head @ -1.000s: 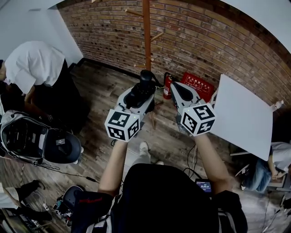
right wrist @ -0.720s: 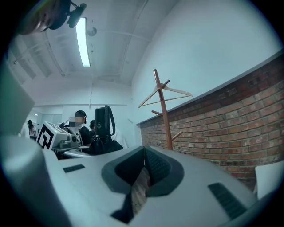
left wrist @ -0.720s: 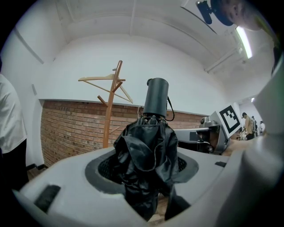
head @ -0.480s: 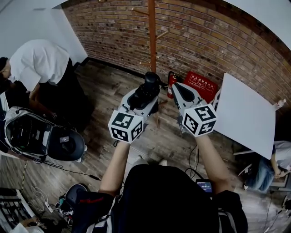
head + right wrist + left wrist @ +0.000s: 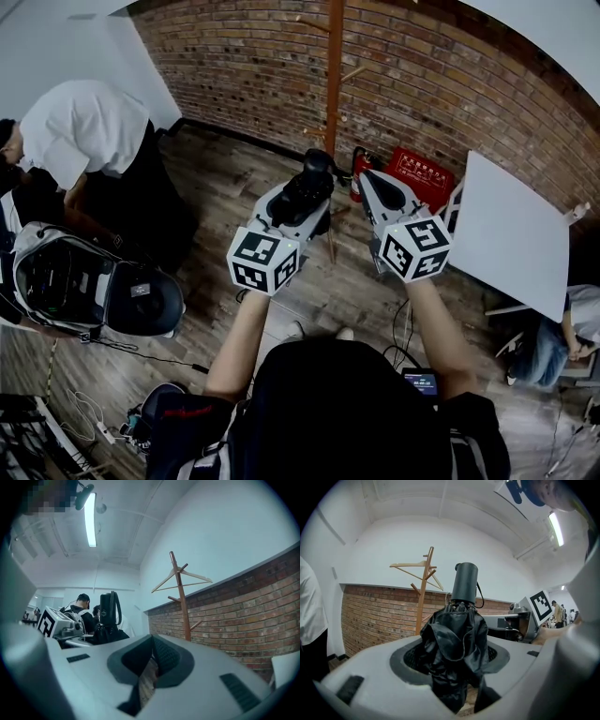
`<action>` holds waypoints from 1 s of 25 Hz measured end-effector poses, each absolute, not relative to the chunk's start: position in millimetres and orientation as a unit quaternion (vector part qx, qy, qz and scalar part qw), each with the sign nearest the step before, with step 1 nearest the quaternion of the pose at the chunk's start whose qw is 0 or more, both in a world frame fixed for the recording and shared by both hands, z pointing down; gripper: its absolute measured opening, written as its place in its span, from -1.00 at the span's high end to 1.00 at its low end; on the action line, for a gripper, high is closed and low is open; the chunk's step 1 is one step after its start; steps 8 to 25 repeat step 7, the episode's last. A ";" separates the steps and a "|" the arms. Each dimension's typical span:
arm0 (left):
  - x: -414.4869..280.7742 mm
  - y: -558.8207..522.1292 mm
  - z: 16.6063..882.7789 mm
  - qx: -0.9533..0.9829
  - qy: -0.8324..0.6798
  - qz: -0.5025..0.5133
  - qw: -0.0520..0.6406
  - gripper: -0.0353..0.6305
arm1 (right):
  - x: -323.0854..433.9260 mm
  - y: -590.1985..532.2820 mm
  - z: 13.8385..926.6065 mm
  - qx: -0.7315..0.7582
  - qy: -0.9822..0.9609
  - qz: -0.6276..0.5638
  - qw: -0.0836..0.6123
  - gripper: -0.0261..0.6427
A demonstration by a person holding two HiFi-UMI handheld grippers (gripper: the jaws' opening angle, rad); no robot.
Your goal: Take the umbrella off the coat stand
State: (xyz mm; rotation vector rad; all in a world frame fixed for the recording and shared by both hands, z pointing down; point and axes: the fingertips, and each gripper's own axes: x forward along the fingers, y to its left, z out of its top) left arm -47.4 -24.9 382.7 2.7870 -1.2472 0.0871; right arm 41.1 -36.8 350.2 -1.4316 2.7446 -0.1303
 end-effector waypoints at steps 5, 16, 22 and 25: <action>-66.0 -28.0 382.3 0.915 -0.400 0.024 0.047 0.09 | 25.1 -37.2 350.3 -0.472 0.881 -0.041 0.019 0.83; -75.0 -29.1 382.6 0.916 -0.398 0.023 0.047 0.09 | 17.4 -37.3 351.1 -0.475 0.879 -0.039 0.017 0.83; -75.0 -29.1 382.6 0.916 -0.398 0.023 0.047 0.09 | 17.4 -37.3 351.1 -0.475 0.879 -0.039 0.017 0.83; -75.0 -29.1 382.6 0.916 -0.398 0.023 0.047 0.09 | 17.4 -37.3 351.1 -0.475 0.879 -0.039 0.017 0.83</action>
